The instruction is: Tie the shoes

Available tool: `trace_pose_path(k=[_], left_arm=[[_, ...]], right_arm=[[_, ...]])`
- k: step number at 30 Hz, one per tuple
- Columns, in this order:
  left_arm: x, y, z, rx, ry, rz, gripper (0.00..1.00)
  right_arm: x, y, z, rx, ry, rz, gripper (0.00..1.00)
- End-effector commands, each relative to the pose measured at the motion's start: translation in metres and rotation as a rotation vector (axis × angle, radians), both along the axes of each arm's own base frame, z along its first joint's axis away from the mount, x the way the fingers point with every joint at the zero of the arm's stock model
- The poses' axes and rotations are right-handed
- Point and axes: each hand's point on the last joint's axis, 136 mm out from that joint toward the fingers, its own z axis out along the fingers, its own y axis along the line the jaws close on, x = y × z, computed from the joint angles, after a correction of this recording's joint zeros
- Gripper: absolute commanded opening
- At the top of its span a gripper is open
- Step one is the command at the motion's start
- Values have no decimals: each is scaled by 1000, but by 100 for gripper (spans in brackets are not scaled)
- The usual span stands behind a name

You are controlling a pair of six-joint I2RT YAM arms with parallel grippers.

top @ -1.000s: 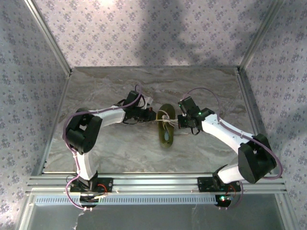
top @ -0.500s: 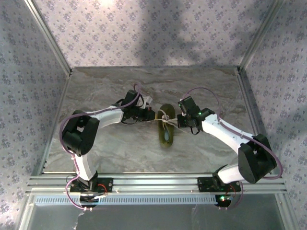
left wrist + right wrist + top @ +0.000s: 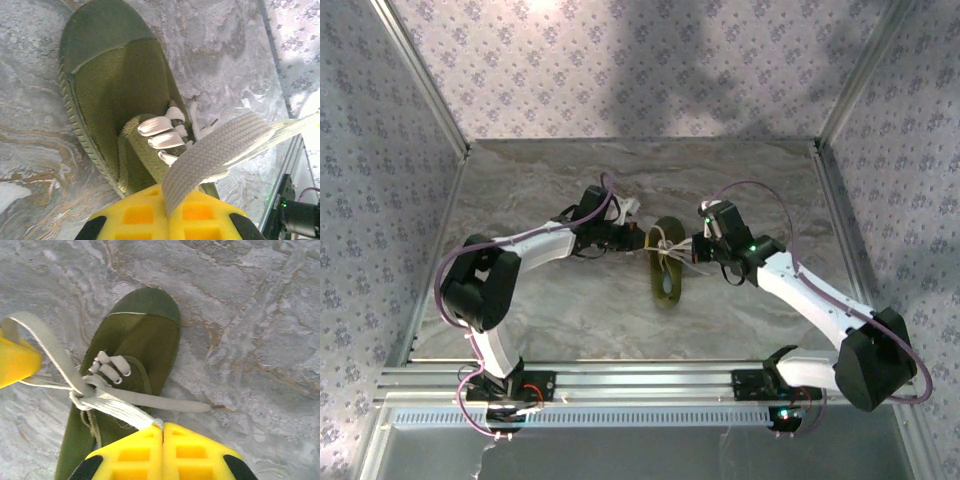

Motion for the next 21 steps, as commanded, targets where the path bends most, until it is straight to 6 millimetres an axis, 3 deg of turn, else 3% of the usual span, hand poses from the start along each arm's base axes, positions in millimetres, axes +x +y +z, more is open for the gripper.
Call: trace_pose_path(k=[1,11,21], left_arm=[[6,10,2,51,-29,19,0],[10,24,-10,104,-8,60,0],[8,41,-14,228,-45,39,0]], right_arm=[[1,-25,-12,-82,28,-102,0],[-2,-50,-27,-188,80,-200,0],[-3,-63,-33,-217,106,-247,0]])
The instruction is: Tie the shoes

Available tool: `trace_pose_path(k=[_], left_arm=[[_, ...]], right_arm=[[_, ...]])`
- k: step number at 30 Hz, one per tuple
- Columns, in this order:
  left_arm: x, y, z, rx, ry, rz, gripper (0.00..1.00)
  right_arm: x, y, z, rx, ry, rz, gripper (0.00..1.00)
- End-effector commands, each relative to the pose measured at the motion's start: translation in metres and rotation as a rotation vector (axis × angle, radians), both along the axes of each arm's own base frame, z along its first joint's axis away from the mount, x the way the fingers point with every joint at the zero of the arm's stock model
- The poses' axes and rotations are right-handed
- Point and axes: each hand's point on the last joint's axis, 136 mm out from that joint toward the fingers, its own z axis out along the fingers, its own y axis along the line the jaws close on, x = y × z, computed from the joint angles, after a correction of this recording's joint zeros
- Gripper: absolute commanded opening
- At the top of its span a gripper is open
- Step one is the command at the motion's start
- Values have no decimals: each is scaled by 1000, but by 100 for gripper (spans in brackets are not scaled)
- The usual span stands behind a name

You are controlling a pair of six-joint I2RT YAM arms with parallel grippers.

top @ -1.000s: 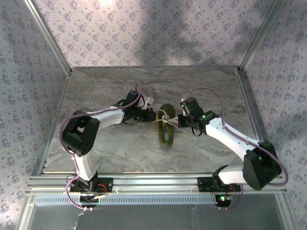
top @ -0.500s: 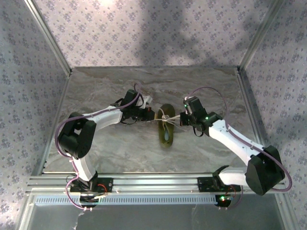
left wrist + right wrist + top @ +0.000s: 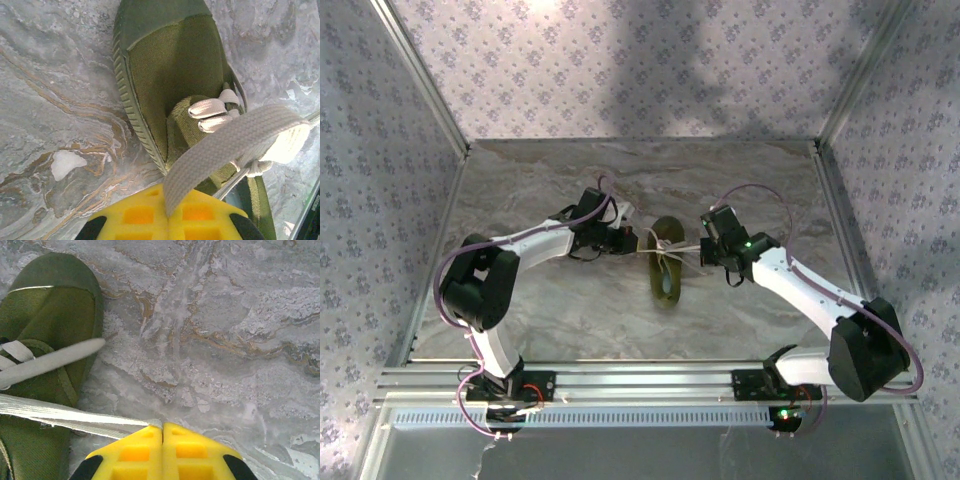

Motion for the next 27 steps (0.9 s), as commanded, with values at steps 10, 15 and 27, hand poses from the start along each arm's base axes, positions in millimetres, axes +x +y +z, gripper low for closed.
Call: trace_pose_path(k=[10,15,27], left_arm=[[-1,-1,14,37,-55,-56,0],[0,-2,12,27,-50,-53,0],[2,-4,10,23,-40,-48,0]], right_arm=[[-13,61,5,161,25,342,26],[-8,60,6,85,15,333,45],[12,83,-9,-4,80,590,53]])
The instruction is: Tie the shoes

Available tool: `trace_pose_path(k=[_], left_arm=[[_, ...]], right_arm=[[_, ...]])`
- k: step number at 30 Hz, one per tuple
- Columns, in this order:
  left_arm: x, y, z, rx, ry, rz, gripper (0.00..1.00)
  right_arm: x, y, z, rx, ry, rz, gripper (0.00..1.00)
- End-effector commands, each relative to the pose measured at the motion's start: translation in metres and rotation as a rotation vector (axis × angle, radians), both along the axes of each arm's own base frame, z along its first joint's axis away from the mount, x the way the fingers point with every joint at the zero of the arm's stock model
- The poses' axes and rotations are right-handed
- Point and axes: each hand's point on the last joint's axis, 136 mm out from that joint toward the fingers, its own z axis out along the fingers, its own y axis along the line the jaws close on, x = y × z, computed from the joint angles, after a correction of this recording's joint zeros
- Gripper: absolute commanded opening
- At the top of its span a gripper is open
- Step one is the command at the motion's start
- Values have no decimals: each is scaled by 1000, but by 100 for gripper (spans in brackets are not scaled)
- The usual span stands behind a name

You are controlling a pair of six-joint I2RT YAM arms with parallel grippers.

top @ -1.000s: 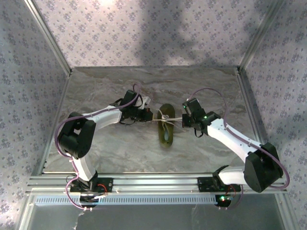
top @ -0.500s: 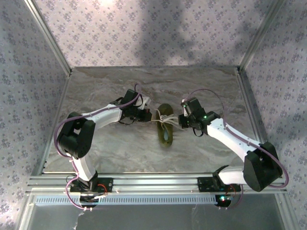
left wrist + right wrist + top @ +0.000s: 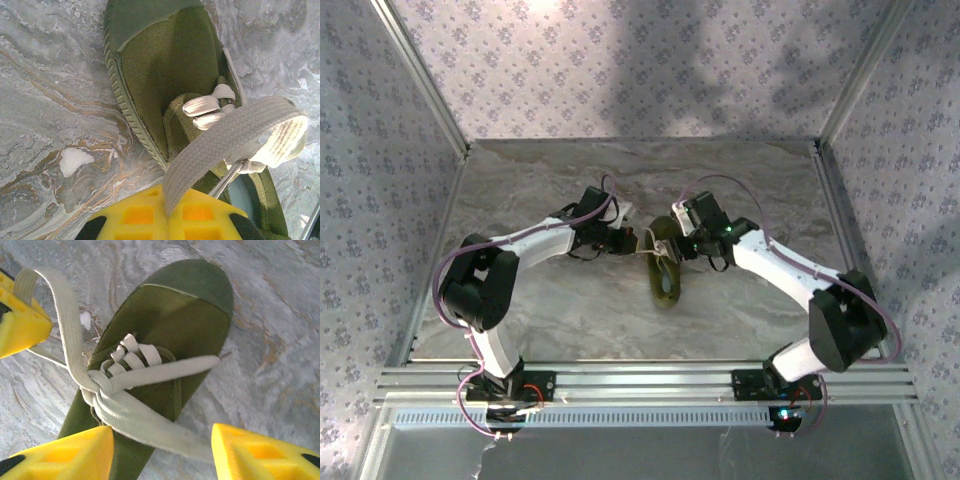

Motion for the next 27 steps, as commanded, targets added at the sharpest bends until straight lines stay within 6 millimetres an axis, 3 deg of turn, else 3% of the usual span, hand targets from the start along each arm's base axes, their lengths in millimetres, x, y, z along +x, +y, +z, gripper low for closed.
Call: trace_pose_path(k=[1,7,11,20,27], left_arm=[[5,-5,10,-15,-16,-8,0],[8,-5,6,-8,2,-3,0],[10,-7,6,-9,7,-7,0],[12,-9,7,-11,15,-12,0],[11,-9,7,-11,18,-12,0]], right_arm=[[-5,-4,-12,-58,25,130,52],[-5,-13,-11,34,-12,219,52],[-9,-4,-9,117,20,297,53],[-7,-3,-36,104,103,321,52],[-8,-4,-32,107,90,312,42]])
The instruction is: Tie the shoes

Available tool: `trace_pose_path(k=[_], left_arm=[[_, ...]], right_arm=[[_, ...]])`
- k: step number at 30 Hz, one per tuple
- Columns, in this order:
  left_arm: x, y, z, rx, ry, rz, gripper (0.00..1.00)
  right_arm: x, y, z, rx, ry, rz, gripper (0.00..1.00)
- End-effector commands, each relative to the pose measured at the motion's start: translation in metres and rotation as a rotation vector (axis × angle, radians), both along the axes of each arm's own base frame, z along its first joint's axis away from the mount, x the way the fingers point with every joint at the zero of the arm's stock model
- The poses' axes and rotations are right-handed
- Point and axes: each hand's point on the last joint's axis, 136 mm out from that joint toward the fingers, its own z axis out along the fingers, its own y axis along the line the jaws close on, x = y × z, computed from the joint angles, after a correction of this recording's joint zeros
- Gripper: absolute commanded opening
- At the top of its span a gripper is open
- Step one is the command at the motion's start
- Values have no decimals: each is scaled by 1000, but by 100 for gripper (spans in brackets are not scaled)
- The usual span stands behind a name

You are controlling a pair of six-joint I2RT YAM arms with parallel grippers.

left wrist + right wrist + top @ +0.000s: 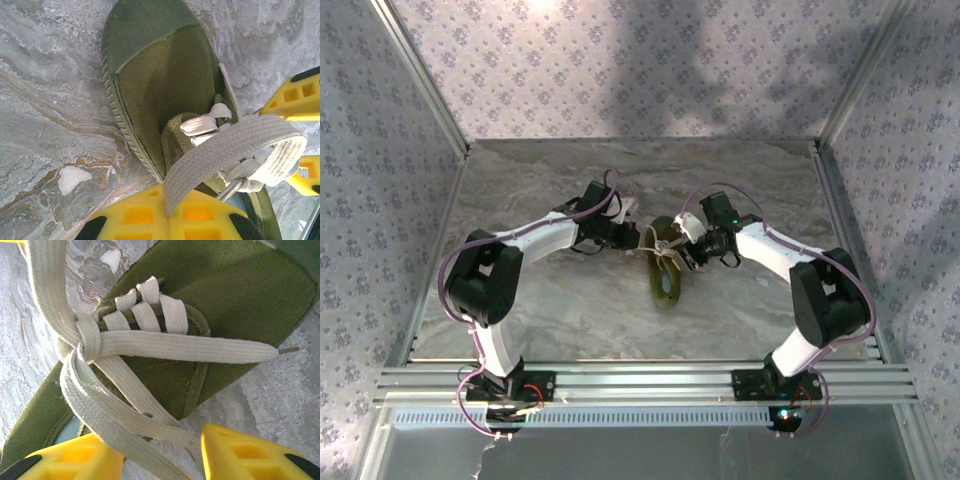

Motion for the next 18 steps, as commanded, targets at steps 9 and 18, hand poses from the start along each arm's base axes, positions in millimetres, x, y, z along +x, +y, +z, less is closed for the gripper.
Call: trace_pose_path(k=[9,18], left_arm=[[1,-1,5,-12,8,-8,0],[2,3,5,-7,7,6,0]], right_arm=[[-3,1,25,5,-70,-16,16],[-3,0,33,9,-97,-34,1]])
